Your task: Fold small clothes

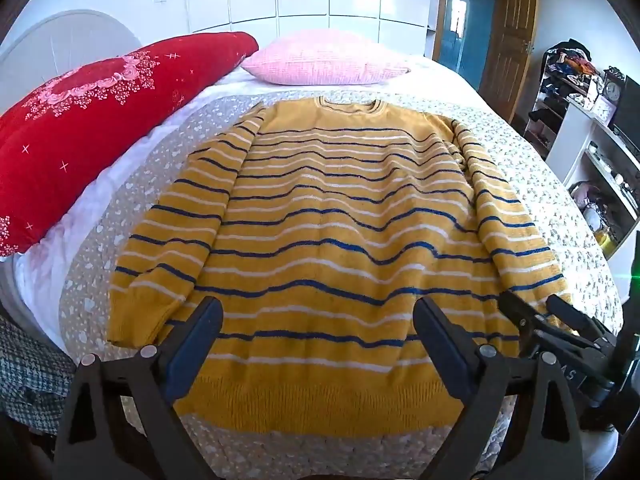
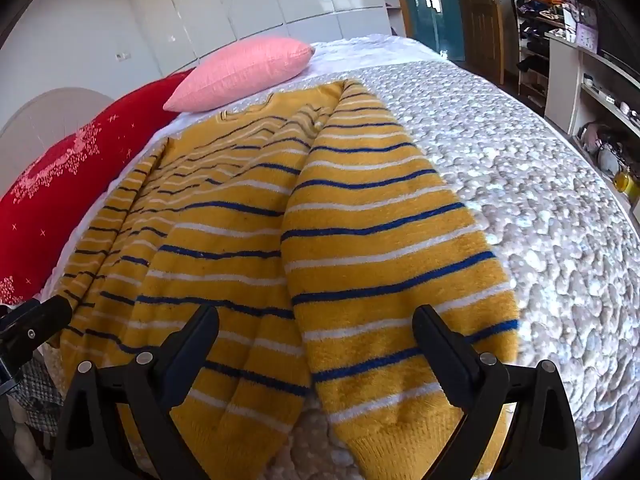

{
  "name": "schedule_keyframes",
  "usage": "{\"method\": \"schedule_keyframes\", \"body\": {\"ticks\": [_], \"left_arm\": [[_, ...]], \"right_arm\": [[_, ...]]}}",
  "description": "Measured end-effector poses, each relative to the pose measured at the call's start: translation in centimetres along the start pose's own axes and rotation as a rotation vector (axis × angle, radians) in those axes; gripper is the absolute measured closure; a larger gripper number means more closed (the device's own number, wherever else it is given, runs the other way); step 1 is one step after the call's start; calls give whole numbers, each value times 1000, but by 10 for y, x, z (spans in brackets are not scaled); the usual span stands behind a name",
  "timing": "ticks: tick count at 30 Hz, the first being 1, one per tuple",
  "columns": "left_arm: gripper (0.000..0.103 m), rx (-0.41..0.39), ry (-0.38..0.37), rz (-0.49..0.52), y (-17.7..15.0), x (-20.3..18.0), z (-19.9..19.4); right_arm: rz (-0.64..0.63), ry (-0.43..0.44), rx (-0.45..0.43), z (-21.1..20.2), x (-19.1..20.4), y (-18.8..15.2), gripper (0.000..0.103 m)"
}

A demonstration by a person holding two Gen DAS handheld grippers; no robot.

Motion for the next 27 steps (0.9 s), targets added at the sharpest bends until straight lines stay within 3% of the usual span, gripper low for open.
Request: {"method": "schedule_keyframes", "body": {"ticks": [8,27], "left_arm": [[7,-30,-3,16,0,4,-15],[7,38,-12,41,-5,-21,-1]], "right_arm": [[31,-21,-53,-19,-11,2,7],[34,-34,-40,-9,-24,-3,8]]}}
Point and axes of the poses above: each gripper's, at about its wrist camera, not at the fingertips, and z roughly the way its jaws point, x to its left, y to its top, the point moved 7 cm from there along z, roughly the way its jaws point, and after that the axes turned 11 degrees about y, right-handed, at the moved point
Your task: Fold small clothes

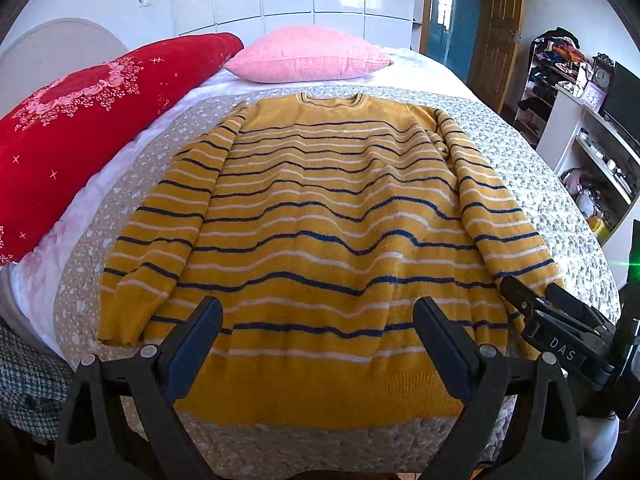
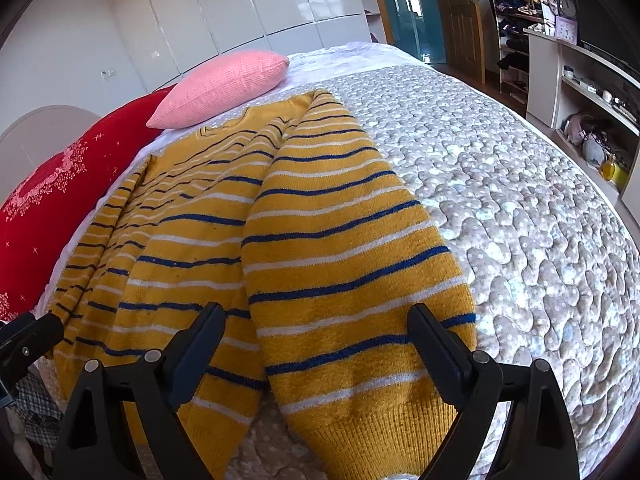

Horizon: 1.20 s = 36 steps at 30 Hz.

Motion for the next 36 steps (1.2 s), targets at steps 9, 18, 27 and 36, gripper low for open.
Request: {"method": "schedule_keyframes", "body": {"ticks": [9,18,27,36], "left_arm": [[7,20,1,16,-3,-7,5],[7,24,-6,32,-6,-11,6],[7,28,-19,36,-8,-13,8],[7,45,-26,28,-11,-13,14]], "right_arm": [[-11,1,1,3,-1,-1,8],[-11,4,-1,3,-3,-2,8],[-10,4,-1,2,-3,-3,8],[-20,-7,8,3,-4,-6,8]]}}
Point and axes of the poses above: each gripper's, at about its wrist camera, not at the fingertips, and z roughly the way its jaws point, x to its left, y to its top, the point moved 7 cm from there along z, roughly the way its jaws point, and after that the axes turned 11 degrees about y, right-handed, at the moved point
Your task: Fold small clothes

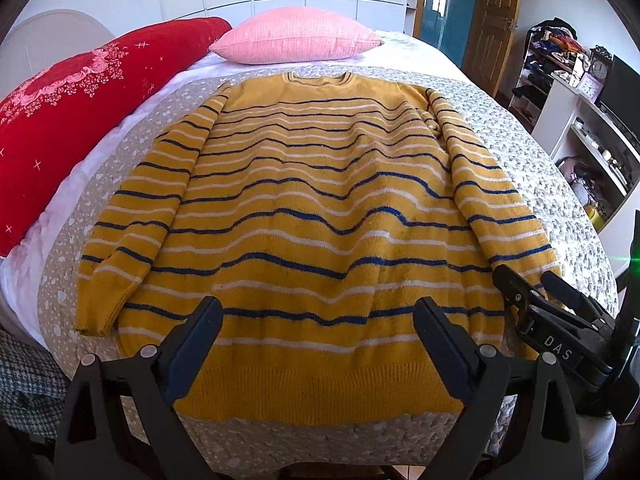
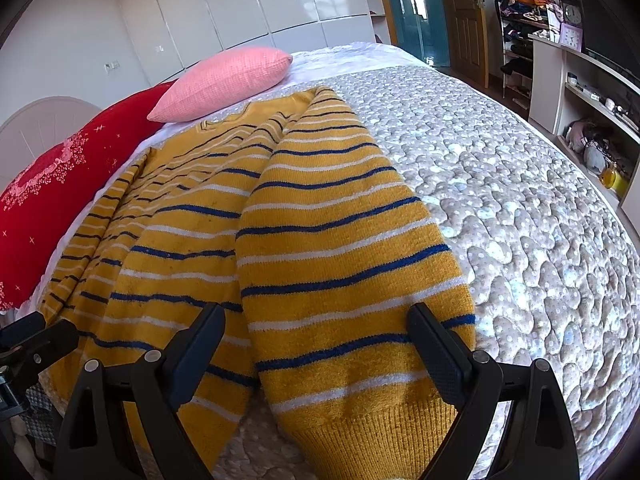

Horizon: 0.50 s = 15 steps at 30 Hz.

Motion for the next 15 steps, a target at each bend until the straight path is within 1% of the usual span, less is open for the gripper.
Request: {"method": "schedule_keyframes", "body": {"ticks": [9,12,15], "left_arm": [[7,27,-6,-14,-3,3,9],[7,32,-5,-23,-3,6,10],[7,35,-8,-31,-3,8,13]], "right_arm": [[-24,-13,14,6,2,1,8],[-29,21,18,1,1,3,8],[-21,40,-11,-16,-7,9,8]]}}
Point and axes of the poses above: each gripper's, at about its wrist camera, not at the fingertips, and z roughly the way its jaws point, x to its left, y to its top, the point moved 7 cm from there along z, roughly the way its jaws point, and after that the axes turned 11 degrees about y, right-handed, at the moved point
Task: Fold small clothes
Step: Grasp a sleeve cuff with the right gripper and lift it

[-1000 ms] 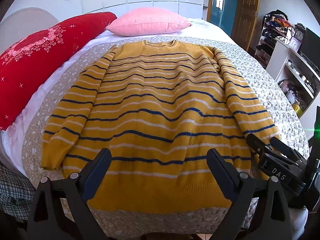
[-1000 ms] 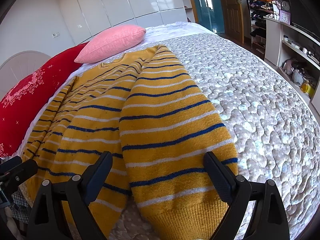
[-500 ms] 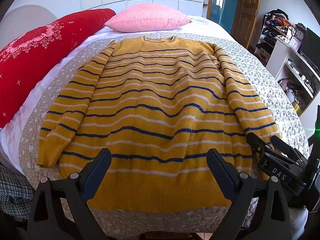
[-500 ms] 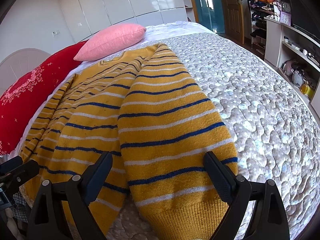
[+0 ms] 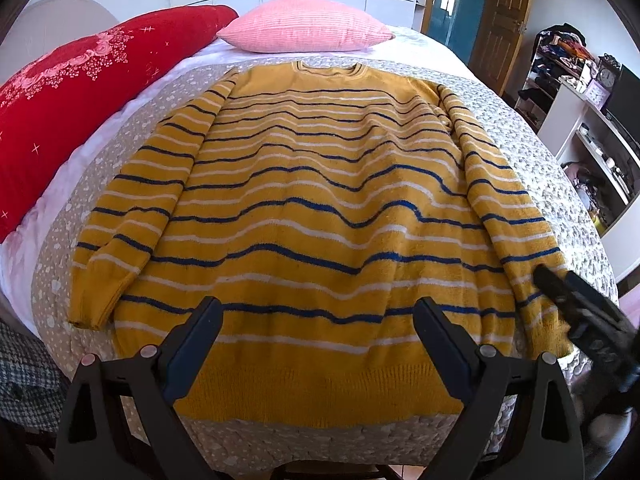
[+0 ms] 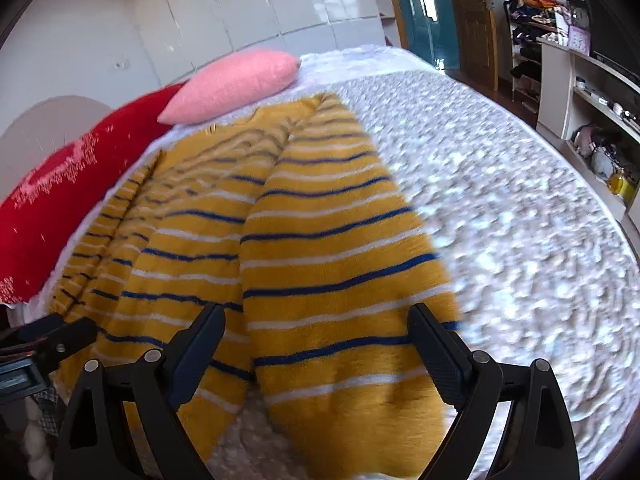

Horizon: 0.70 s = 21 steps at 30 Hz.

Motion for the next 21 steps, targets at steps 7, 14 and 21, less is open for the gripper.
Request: {"method": "schedule_keyframes", "body": {"ticks": [7,14,21], "left_arm": [[7,18,-19,12,-2,-4,7],[7,15,-9,-22,1,5,4],[7,-37,27,-130,21,56,-9]], "right_arm": [[-38,-80,16,-11,-20,-5,8],[-98,-73,78,4,-10,-18,67],[-82,-173,-9,-27,-50,25,93]]}}
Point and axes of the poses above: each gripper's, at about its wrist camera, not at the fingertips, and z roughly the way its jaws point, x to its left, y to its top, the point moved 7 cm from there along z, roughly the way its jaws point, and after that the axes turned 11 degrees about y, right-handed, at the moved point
